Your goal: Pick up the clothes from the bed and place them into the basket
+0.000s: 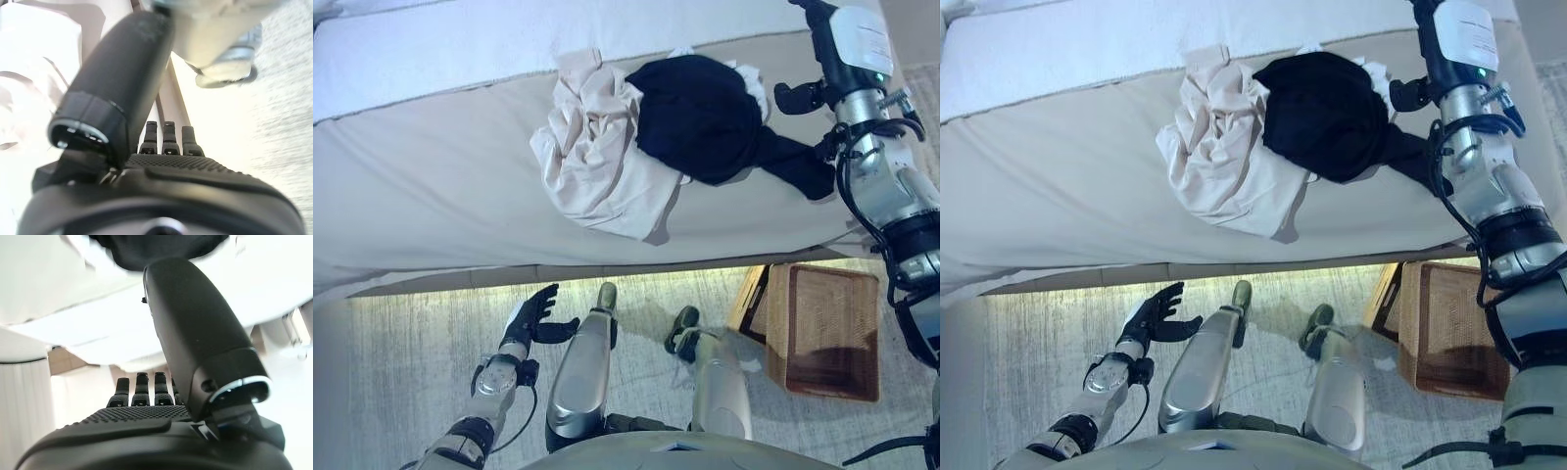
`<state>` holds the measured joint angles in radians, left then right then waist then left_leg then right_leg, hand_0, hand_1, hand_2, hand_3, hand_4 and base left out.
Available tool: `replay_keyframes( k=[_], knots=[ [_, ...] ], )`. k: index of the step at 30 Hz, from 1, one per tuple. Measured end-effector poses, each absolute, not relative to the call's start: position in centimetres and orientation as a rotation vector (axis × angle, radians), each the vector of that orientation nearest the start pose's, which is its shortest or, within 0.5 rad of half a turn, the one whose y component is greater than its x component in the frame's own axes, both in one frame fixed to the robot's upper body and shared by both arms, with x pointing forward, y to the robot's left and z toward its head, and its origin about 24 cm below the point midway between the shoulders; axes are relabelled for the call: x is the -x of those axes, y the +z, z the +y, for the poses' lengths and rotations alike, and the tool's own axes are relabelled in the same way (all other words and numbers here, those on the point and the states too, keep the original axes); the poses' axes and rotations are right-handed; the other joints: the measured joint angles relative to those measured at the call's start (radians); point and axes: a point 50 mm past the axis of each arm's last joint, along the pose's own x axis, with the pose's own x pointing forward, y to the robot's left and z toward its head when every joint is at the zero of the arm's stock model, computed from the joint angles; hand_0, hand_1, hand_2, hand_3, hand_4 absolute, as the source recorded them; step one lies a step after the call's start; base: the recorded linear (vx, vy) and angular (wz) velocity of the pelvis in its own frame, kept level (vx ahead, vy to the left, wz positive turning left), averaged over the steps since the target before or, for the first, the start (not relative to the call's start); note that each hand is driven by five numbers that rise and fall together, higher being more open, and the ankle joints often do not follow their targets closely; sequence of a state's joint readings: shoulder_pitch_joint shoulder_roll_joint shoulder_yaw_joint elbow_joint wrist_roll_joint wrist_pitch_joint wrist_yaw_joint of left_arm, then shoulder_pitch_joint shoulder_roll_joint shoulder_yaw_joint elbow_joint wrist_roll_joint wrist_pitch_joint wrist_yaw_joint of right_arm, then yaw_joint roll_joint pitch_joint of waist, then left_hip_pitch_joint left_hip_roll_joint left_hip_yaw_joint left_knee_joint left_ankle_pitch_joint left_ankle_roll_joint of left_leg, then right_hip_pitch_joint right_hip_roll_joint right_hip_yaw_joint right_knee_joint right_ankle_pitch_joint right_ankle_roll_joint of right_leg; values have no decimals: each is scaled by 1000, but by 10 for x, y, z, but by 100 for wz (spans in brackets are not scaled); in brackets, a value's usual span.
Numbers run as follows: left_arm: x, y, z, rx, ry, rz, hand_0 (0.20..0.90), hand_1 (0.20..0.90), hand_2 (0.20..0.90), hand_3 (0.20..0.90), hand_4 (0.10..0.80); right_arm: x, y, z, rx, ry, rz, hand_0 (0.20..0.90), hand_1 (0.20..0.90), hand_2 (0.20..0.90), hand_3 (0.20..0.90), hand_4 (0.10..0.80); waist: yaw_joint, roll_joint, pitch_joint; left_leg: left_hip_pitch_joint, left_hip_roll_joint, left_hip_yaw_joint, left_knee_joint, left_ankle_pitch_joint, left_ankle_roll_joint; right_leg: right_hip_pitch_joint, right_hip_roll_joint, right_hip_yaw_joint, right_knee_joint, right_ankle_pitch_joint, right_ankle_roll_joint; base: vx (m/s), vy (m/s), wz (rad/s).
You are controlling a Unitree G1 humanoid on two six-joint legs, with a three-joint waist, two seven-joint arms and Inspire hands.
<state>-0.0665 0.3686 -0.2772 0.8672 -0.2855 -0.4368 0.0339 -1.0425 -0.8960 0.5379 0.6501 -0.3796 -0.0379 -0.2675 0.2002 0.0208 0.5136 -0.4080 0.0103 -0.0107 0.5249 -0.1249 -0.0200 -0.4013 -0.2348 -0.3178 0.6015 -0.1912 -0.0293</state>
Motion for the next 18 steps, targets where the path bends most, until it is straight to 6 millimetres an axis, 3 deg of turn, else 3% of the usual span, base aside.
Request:
replay_keyframes(
  k=[3, 7, 11, 18],
  knots=[
    [-219, -63, 231, -150, 31, 314, 900, 900, 900, 900, 800, -381, 271, -259, 1442, -331, -377, 900, 900, 900, 900, 800, 23, 18, 14, -60, -17, -6, 99, -26, 5, -52, -30, 7, 102, -33, 6, -64, 13, 9],
    [-230, -44, 237, -120, 49, 219, 900, 900, 900, 900, 800, -386, 289, -262, 1487, -374, -339, 900, 900, 900, 900, 800, 26, 34, 23, -162, -31, -13, 236, -81, 17, -145, -66, 18, 233, -89, -5, -1, 9, 11],
    [-235, -34, 247, -368, 145, 175, 900, 900, 900, 900, 800, -388, 306, -258, 1535, -398, -328, 900, 900, 900, 900, 800, 34, 40, 27, -249, -32, -14, 357, -122, 19, -231, -83, 41, 348, -128, -8, 0, 0, 0],
    [-246, -8, 257, -387, 241, 65, 900, 900, 900, 900, 800, -390, 327, -257, 1582, -428, -289, 900, 900, 900, 900, 800, 57, 55, 46, -400, -32, -36, 524, -165, 16, -372, -101, 59, 519, -195, -19, -2, -43, 5]
  ],
)
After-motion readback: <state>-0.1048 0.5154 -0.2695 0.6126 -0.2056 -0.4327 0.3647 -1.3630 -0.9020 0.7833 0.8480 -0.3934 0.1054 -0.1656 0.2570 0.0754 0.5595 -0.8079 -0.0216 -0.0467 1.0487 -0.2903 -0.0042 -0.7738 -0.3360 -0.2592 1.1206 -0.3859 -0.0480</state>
